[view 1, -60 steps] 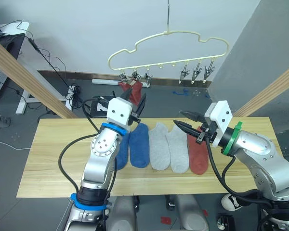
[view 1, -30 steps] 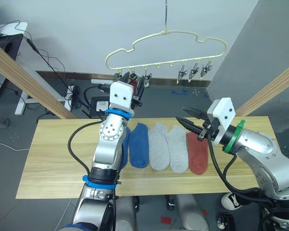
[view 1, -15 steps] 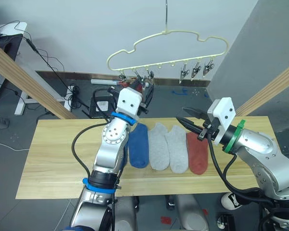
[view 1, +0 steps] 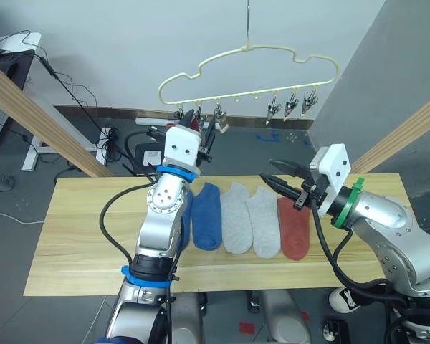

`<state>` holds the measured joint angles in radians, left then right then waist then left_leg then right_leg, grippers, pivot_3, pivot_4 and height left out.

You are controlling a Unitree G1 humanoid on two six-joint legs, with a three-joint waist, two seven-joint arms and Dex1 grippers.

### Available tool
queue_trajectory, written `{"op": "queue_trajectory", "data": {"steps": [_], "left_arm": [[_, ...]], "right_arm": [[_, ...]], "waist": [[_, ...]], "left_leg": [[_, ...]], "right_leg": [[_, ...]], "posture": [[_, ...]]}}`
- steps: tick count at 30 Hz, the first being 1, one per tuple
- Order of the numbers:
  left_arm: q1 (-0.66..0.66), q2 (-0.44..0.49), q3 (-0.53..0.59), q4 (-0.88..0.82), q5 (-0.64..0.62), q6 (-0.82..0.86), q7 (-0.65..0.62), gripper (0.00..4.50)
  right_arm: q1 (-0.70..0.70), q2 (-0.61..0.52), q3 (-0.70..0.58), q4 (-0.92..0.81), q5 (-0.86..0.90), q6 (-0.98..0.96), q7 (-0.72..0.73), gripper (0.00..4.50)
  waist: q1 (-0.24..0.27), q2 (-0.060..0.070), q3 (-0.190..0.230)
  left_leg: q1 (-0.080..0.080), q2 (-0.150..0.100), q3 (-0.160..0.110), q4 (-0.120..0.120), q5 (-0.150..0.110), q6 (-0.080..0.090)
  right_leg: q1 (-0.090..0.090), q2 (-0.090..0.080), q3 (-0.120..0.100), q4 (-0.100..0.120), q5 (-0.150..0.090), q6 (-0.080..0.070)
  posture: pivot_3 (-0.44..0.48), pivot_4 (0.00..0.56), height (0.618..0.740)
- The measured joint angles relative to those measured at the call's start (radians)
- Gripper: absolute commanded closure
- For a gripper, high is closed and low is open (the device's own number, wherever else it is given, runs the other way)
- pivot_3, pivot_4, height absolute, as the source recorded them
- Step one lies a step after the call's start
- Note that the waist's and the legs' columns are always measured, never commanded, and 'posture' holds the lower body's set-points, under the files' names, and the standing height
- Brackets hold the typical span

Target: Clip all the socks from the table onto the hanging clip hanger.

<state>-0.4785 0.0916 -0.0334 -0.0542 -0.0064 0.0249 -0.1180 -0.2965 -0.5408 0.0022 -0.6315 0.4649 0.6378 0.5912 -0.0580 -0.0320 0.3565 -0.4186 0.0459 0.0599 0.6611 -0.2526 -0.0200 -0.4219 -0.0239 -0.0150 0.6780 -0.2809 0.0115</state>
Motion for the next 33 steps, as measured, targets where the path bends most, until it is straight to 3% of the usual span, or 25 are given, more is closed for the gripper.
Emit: {"op": "queue_trajectory", "data": {"steps": [17, 23, 25, 33], "left_arm": [[-0.029, -0.031, 0.000, 0.033, 0.028, 0.007, 0.052, 2.03], [-0.044, -0.038, 0.000, 0.053, 0.029, -0.001, 0.063, 3.87], [-0.044, -0.037, 0.000, 0.053, 0.029, -0.007, 0.063, 4.20], [-0.039, -0.016, 0.001, 0.051, 0.028, -0.008, 0.057, 4.21]], "right_arm": [[0.000, 0.000, -0.002, 0.000, 0.008, -0.014, -0.003, 2.78], [0.000, 0.000, -0.003, 0.000, 0.008, -0.016, -0.003, 2.75], [0.001, -0.001, -0.005, 0.000, 0.008, -0.016, -0.003, 2.75], [0.028, -0.029, -0.004, 0.000, -0.001, -0.019, 0.002, 2.75]], "waist": [[0.000, 0.000, 0.000], [0.000, 0.000, 0.000], [0.000, 0.000, 0.000], [0.000, 0.000, 0.000]], "left_leg": [[0.000, 0.000, 0.000, 0.000, 0.000, 0.000], [0.000, 0.000, 0.000, 0.000, 0.000, 0.000], [0.000, 0.000, 0.000, 0.000, 0.000, 0.000], [0.000, 0.000, 0.000, 0.000, 0.000, 0.000]], "right_leg": [[0.000, 0.000, 0.000, 0.000, 0.000, 0.000], [0.000, 0.000, 0.000, 0.000, 0.000, 0.000], [0.000, 0.000, 0.000, 0.000, 0.000, 0.000], [0.000, 0.000, 0.000, 0.000, 0.000, 0.000]], "posture": [[-0.175, 0.369, 0.740], [-0.176, 0.369, 0.740], [-0.176, 0.369, 0.740], [-0.176, 0.369, 0.740]]}}
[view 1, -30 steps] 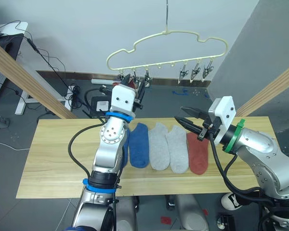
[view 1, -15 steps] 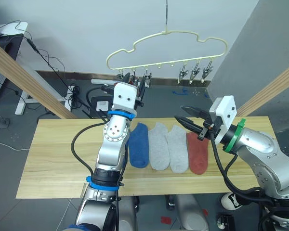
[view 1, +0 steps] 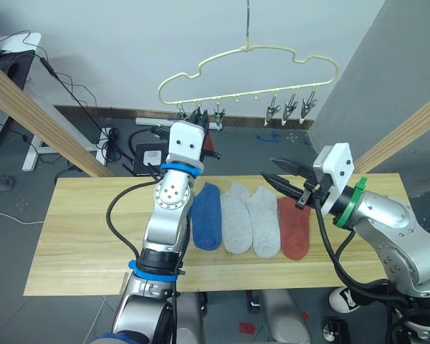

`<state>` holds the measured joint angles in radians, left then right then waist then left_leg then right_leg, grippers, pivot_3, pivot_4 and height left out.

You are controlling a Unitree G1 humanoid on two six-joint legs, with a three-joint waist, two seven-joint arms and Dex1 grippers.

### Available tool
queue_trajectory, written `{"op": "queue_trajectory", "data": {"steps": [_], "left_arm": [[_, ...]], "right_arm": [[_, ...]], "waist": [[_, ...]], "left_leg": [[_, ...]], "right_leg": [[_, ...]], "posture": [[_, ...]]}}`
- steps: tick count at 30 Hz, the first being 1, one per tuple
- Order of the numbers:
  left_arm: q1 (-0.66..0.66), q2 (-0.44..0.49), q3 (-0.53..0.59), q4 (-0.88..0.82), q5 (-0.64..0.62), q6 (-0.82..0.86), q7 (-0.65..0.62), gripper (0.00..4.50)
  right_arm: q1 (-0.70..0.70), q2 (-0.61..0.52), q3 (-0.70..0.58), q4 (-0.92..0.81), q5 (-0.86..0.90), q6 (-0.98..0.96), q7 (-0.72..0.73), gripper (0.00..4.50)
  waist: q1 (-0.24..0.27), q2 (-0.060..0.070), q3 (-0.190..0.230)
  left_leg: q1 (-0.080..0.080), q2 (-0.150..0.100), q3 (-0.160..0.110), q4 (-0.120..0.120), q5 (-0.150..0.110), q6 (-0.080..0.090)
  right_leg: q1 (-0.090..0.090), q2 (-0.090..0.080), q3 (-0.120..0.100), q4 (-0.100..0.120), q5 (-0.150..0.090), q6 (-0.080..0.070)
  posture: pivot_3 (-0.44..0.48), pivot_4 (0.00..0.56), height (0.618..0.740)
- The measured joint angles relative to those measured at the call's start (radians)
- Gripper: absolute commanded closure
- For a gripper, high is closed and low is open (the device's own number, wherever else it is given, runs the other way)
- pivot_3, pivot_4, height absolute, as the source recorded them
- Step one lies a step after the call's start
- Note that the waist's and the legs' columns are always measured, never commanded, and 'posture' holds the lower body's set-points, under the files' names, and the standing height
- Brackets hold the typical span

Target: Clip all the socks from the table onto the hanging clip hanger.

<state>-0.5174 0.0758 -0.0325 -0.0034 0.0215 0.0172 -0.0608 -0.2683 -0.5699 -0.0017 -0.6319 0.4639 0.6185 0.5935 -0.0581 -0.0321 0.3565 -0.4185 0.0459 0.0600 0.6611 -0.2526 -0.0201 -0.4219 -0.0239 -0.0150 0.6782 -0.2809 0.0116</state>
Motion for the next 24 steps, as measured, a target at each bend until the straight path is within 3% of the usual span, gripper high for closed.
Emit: {"op": "queue_trajectory", "data": {"steps": [2, 5, 10, 16, 24], "left_arm": [[0.008, 0.012, 0.000, -0.007, -0.005, 0.000, -0.018, 4.21], [0.015, 0.022, 0.001, -0.023, -0.026, 0.002, -0.052, 4.21], [0.017, 0.035, 0.004, -0.040, -0.088, 0.036, -0.112, 4.21], [0.016, 0.042, 0.022, -0.048, -0.137, 0.086, -0.150, 4.21], [0.010, 0.052, 0.045, -0.082, -0.211, 0.172, -0.192, 4.21]], "right_arm": [[0.035, -0.018, 0.016, 0.002, -0.025, -0.004, -0.001, 2.75], [0.087, -0.015, 0.032, 0.021, -0.070, -0.005, -0.031, 2.20], [0.162, 0.031, 0.063, 0.155, -0.199, -0.029, -0.138, 0.45], [0.170, 0.113, 0.119, 0.459, -0.356, -0.215, -0.228, 0.43], [0.085, 0.169, 0.079, 0.727, -0.394, -0.390, -0.247, 0.43]], "waist": [[0.000, 0.000, 0.000], [0.000, 0.000, 0.000], [0.000, 0.000, 0.000], [0.001, 0.000, 0.000], [0.004, 0.000, 0.000]], "left_leg": [[0.000, 0.000, 0.000, 0.000, 0.000, 0.000], [0.000, 0.000, 0.000, 0.000, 0.000, 0.000], [0.001, 0.000, 0.000, 0.000, 0.000, 0.000], [0.001, 0.000, 0.001, 0.001, 0.000, 0.000], [0.002, 0.000, 0.001, 0.000, 0.000, -0.001]], "right_leg": [[0.000, 0.000, 0.000, 0.000, 0.000, 0.000], [0.000, 0.000, 0.000, 0.000, 0.000, 0.000], [0.000, 0.000, 0.000, 0.001, 0.000, 0.000], [0.000, 0.000, 0.001, 0.001, -0.003, 0.005], [0.000, 0.000, 0.001, 0.002, -0.002, 0.004]], "posture": [[-0.176, 0.369, 0.740], [-0.176, 0.369, 0.740], [-0.153, 0.375, 0.740], [-0.125, 0.382, 0.740], [-0.113, 0.382, 0.740]]}}
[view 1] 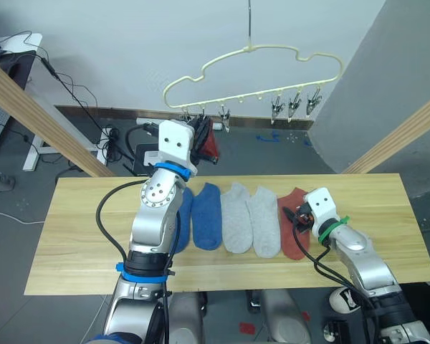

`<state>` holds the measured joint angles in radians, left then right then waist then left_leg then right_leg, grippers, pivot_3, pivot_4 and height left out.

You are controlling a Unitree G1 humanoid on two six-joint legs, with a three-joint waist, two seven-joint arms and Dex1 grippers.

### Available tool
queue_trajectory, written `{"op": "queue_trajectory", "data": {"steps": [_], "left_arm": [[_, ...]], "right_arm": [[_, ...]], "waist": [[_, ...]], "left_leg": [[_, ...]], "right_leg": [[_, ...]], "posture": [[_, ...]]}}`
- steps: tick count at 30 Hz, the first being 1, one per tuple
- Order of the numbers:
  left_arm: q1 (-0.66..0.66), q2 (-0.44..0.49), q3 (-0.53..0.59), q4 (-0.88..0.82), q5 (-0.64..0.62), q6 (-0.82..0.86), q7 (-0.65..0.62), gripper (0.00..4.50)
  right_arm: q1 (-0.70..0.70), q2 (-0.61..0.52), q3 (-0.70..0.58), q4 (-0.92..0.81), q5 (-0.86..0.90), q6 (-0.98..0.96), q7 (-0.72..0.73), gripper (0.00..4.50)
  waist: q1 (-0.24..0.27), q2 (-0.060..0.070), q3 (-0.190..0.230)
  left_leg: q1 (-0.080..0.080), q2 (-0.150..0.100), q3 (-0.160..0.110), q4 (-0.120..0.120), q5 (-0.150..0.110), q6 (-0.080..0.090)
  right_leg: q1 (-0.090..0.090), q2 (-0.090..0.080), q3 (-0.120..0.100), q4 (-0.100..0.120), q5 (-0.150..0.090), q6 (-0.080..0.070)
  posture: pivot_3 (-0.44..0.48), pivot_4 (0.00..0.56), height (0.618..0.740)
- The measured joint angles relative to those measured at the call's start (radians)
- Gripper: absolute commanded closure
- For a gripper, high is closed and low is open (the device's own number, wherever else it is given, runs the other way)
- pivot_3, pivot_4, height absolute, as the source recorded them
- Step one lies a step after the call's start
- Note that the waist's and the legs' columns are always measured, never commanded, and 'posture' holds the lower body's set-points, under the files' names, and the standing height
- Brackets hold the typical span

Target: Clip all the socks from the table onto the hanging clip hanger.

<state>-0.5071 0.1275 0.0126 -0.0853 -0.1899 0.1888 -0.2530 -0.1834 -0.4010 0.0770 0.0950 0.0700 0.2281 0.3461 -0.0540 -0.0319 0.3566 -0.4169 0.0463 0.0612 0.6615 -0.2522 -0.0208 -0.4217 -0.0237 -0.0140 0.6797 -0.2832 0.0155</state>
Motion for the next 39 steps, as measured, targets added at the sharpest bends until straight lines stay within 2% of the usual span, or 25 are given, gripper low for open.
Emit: {"op": "queue_trajectory", "data": {"steps": [8, 9, 11, 20, 21, 26, 29, 33, 39], "left_arm": [[-0.001, 0.016, 0.013, -0.034, -0.078, 0.085, -0.046, 4.21], [-0.002, 0.021, 0.016, -0.037, -0.088, 0.099, -0.052, 4.21], [-0.005, 0.026, 0.022, -0.047, -0.111, 0.126, -0.065, 4.21], [-0.015, 0.059, 0.054, -0.094, -0.210, 0.244, -0.104, 4.21], [-0.017, 0.063, 0.057, -0.100, -0.225, 0.257, -0.108, 4.21], [-0.030, 0.075, 0.081, -0.121, -0.303, 0.339, -0.113, 4.21], [-0.043, 0.076, 0.087, -0.139, -0.335, 0.381, -0.110, 4.21], [-0.050, 0.077, 0.103, -0.157, -0.382, 0.432, -0.104, 4.21], [-0.080, 0.072, 0.140, -0.168, -0.469, 0.518, -0.058, 4.21]], "right_arm": [[-0.035, 0.063, -0.048, 0.083, 0.031, 0.029, 0.002, 0.43], [-0.035, 0.066, -0.050, 0.084, 0.030, 0.032, 0.001, 0.60], [-0.034, 0.072, -0.054, 0.083, 0.030, 0.040, 0.000, 1.01], [-0.015, 0.081, -0.056, 0.058, 0.030, 0.058, 0.001, 4.26], [-0.007, 0.080, -0.056, 0.046, 0.030, 0.060, 0.004, 4.50], [0.035, 0.017, 0.010, -0.089, -0.006, 0.060, 0.071, 4.50], [-0.010, -0.014, 0.061, -0.212, -0.047, 0.037, 0.110, 4.50], [-0.118, 0.039, 0.135, -0.297, -0.078, 0.022, 0.117, 4.50], [-0.234, 0.178, 0.221, -0.203, -0.131, -0.030, 0.083, 4.50]], "waist": [[0.001, 0.000, 0.000], [0.001, 0.000, 0.000], [0.001, 0.000, 0.000], [0.005, 0.000, 0.000], [0.005, 0.000, 0.000], [0.009, 0.001, 0.001], [0.003, 0.001, 0.001], [0.004, 0.001, 0.001], [0.012, 0.001, 0.002]], "left_leg": [[0.001, 0.000, 0.000, 0.000, 0.000, 0.000], [0.001, 0.000, 0.000, 0.000, 0.000, 0.000], [0.002, 0.000, 0.000, 0.000, 0.000, 0.000], [0.001, 0.000, 0.000, 0.000, 0.000, 0.000], [0.001, 0.000, 0.000, 0.000, 0.000, 0.000], [0.000, -0.001, 0.000, 0.000, 0.000, 0.000], [0.000, 0.000, 0.000, 0.000, 0.000, 0.000], [0.001, 0.001, -0.002, -0.001, 0.002, -0.003], [0.000, 0.000, -0.002, 0.000, 0.002, -0.003]], "right_leg": [[0.001, 0.000, 0.000, 0.000, 0.002, -0.004], [0.001, 0.000, 0.000, 0.000, 0.002, -0.004], [0.001, 0.000, 0.000, 0.001, 0.002, -0.004], [0.001, 0.000, 0.000, 0.000, 0.002, -0.004], [0.001, 0.000, 0.000, 0.000, 0.002, -0.004], [0.000, 0.000, 0.001, 0.000, 0.002, -0.003], [0.000, 0.001, 0.001, 0.000, 0.000, 0.001], [0.000, 0.002, -0.001, 0.001, 0.000, 0.001], [0.000, 0.000, 0.000, -0.001, 0.002, -0.004]], "posture": [[-0.105, 0.381, 0.740], [-0.103, 0.381, 0.740], [-0.104, 0.381, 0.740], [-0.106, 0.382, 0.740], [-0.106, 0.382, 0.740], [-0.096, 0.383, 0.740], [-0.097, 0.384, 0.740], [-0.091, 0.379, 0.740], [-0.079, 0.374, 0.740]]}}
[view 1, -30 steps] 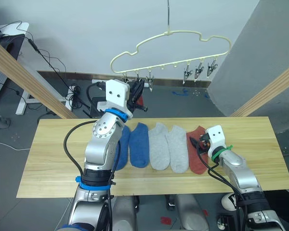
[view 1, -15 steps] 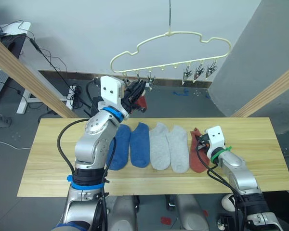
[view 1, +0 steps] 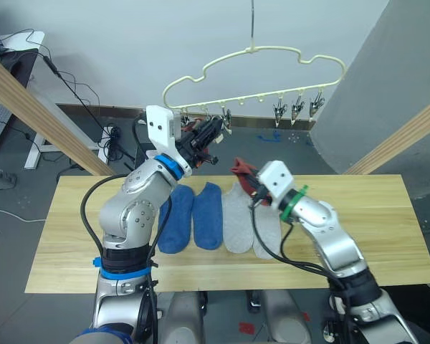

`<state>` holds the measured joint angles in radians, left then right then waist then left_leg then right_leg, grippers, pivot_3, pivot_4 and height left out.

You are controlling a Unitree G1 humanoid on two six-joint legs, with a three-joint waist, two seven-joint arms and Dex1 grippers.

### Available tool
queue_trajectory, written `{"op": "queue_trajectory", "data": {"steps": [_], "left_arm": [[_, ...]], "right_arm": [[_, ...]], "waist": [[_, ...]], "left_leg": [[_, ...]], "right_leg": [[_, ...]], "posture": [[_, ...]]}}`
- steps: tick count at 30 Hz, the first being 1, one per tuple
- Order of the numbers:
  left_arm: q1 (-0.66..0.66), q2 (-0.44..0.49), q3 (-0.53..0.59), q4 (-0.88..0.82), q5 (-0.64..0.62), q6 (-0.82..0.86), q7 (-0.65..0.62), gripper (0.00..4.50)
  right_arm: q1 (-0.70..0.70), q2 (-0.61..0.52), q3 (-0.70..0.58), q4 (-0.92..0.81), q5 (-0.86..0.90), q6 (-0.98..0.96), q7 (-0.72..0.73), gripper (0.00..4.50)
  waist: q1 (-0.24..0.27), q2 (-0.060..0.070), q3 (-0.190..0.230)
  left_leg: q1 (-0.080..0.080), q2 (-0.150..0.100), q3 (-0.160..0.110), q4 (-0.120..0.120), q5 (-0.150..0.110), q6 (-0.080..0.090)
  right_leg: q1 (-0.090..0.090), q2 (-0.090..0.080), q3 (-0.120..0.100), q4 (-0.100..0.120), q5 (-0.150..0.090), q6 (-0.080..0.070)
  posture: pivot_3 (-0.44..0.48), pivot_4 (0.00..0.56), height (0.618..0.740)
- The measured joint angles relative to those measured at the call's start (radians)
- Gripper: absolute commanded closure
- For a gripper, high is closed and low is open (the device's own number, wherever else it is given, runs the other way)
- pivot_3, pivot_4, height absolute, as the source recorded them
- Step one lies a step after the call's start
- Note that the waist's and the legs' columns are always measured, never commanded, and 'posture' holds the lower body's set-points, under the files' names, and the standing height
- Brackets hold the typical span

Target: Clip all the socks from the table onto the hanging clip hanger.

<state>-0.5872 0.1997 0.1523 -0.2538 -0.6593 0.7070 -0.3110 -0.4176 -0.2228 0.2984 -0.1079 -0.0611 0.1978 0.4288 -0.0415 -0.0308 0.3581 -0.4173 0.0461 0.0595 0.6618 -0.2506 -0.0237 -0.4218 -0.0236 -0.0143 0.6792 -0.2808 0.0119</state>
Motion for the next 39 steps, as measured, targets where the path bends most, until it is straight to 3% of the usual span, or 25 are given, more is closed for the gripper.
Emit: {"op": "queue_trajectory", "data": {"steps": [10, 39], "left_arm": [[-0.008, 0.005, 0.044, -0.014, -0.071, 0.074, 0.050, 4.21], [-0.013, 0.001, 0.048, -0.012, -0.069, 0.068, 0.074, 4.21]], "right_arm": [[-0.073, 0.124, 0.003, 0.091, -0.044, -0.088, -0.082, 4.50], [-0.073, 0.162, 0.018, 0.090, -0.085, -0.104, -0.114, 4.50]], "waist": [[0.008, 0.000, 0.000], [0.008, 0.000, 0.000]], "left_leg": [[0.000, 0.000, 0.000, 0.000, 0.000, 0.000], [0.000, 0.000, 0.000, 0.000, 0.000, 0.000]], "right_leg": [[0.000, 0.000, -0.001, 0.000, 0.000, 0.000], [0.000, 0.000, -0.001, 0.001, 0.000, -0.001]], "posture": [[-0.086, 0.366, 0.740], [-0.101, 0.361, 0.740]]}}
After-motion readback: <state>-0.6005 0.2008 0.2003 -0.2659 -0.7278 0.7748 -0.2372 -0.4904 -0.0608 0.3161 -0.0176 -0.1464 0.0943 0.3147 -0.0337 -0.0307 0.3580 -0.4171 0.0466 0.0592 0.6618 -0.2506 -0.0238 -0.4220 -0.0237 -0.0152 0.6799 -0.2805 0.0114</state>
